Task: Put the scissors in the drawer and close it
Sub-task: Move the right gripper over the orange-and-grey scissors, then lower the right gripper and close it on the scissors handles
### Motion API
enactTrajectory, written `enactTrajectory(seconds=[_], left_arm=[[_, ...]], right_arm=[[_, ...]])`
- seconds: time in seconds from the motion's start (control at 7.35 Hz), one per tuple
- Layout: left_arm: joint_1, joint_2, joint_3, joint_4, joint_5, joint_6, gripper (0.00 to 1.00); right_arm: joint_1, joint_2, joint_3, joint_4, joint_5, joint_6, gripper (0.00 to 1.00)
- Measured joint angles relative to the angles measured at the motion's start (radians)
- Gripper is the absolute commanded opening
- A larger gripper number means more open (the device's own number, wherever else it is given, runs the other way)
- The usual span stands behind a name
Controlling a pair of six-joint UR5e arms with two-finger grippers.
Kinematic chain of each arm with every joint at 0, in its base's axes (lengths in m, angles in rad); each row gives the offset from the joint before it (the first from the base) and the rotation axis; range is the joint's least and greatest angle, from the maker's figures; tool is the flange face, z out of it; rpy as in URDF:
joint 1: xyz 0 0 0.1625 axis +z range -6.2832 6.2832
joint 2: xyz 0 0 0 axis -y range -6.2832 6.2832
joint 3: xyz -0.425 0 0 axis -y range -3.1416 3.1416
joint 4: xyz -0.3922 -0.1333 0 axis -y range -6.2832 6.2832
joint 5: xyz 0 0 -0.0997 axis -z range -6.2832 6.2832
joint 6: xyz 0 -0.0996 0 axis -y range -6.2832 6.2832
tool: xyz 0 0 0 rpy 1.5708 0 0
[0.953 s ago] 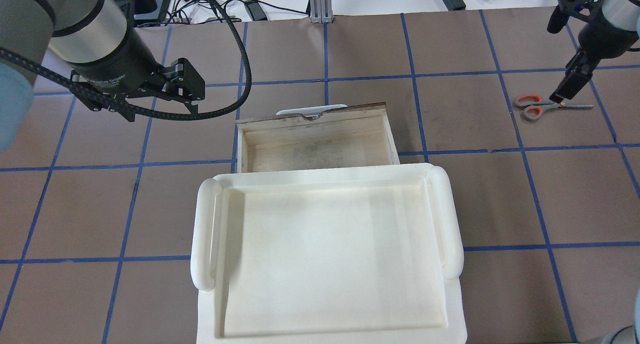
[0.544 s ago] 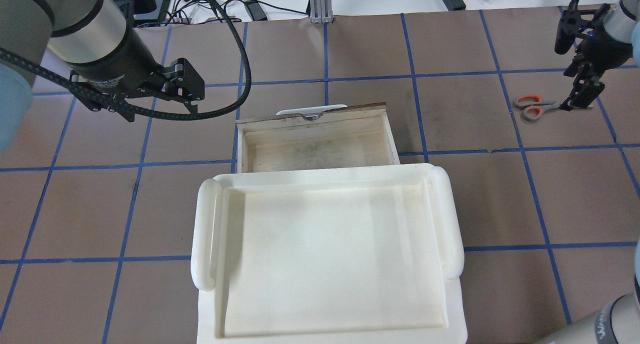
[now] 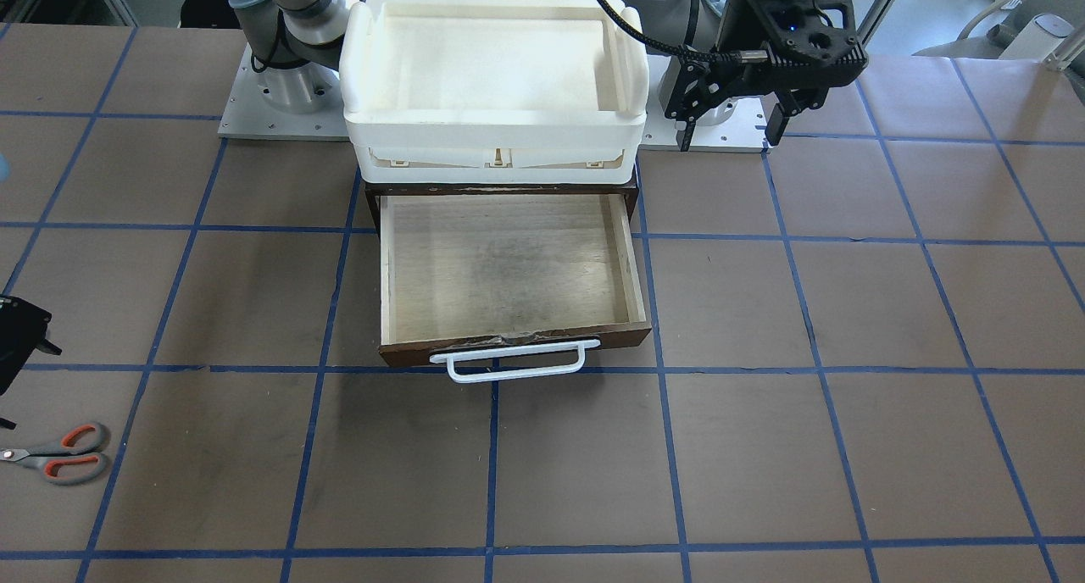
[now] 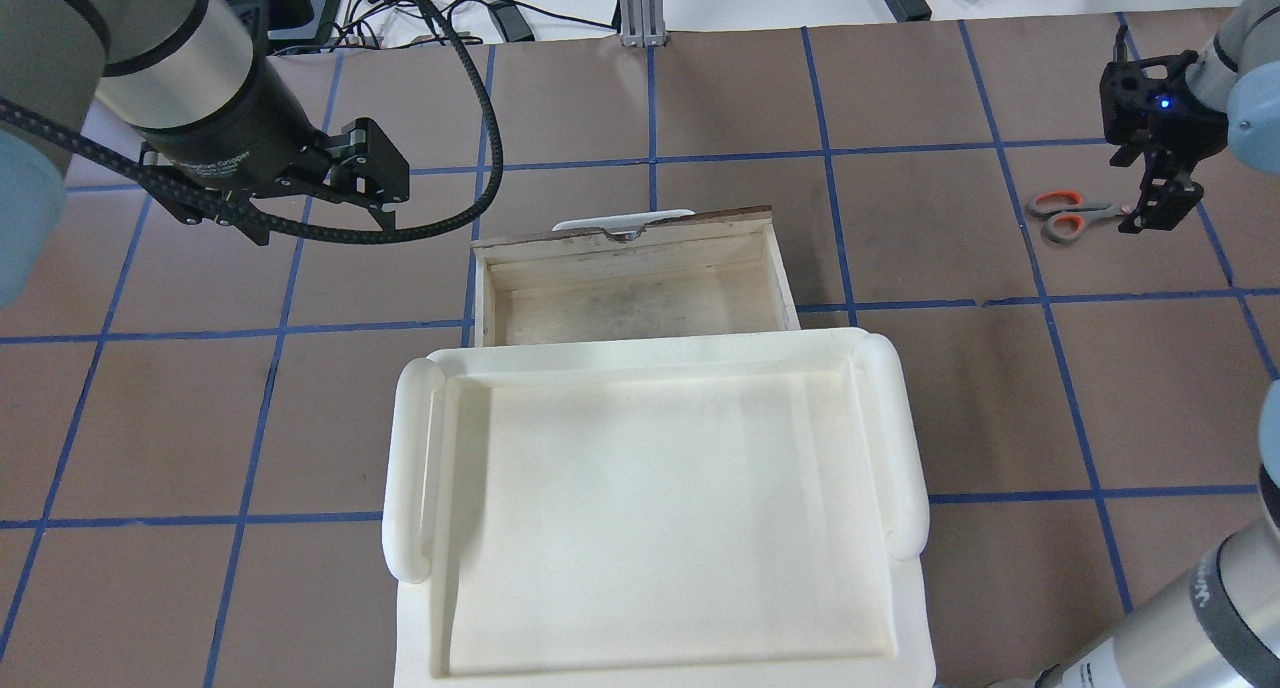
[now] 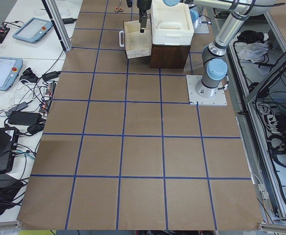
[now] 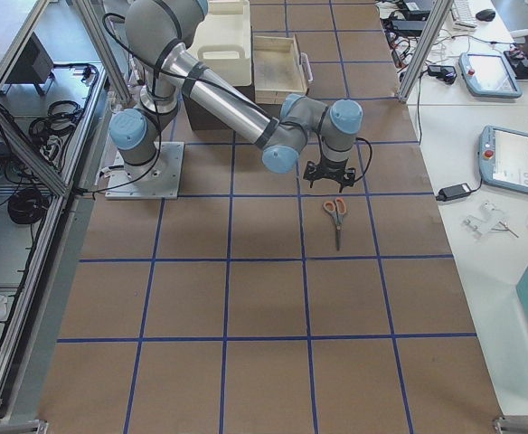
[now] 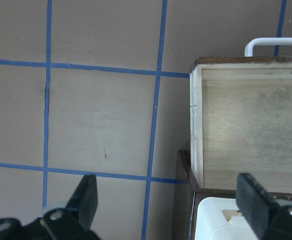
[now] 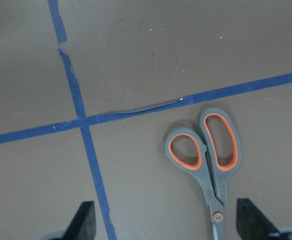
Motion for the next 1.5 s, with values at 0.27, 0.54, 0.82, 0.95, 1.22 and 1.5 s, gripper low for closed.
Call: enactTrajectory(seconds=[0.27, 0.54, 0.82, 0.95, 1.22, 1.5], left_arm=[[0.000, 0.000, 0.000, 0.000, -0.001, 0.000, 1.00], [0.000, 0.001, 0.000, 0.000, 0.000, 0.000, 1.00], [0.000, 0.000, 0.000, 0.000, -0.001, 0.000, 1.00], [0.001, 0.000, 0.000, 0.001, -0.001, -0.001, 1.00], [0.001, 0.000, 0.000, 0.000, 0.000, 0.000, 1.00], [0.001, 0.001, 0.000, 0.000, 0.000, 0.000, 1.00]], right_arm=[[-0.026, 0.067, -0.007, -0.097, 0.003, -0.136, 0.99], [-0.036, 0.123, -0.026, -0.177, 0.004, -0.192, 0.95], [-0.038, 0.169, -0.062, -0.195, 0.015, -0.202, 0.96], [-0.038, 0.187, -0.070, -0.196, 0.024, -0.203, 0.96], [-0.038, 0.208, -0.073, -0.197, 0.030, -0.205, 0.95], [-0.038, 0.222, -0.074, -0.197, 0.031, -0.204, 0.81]])
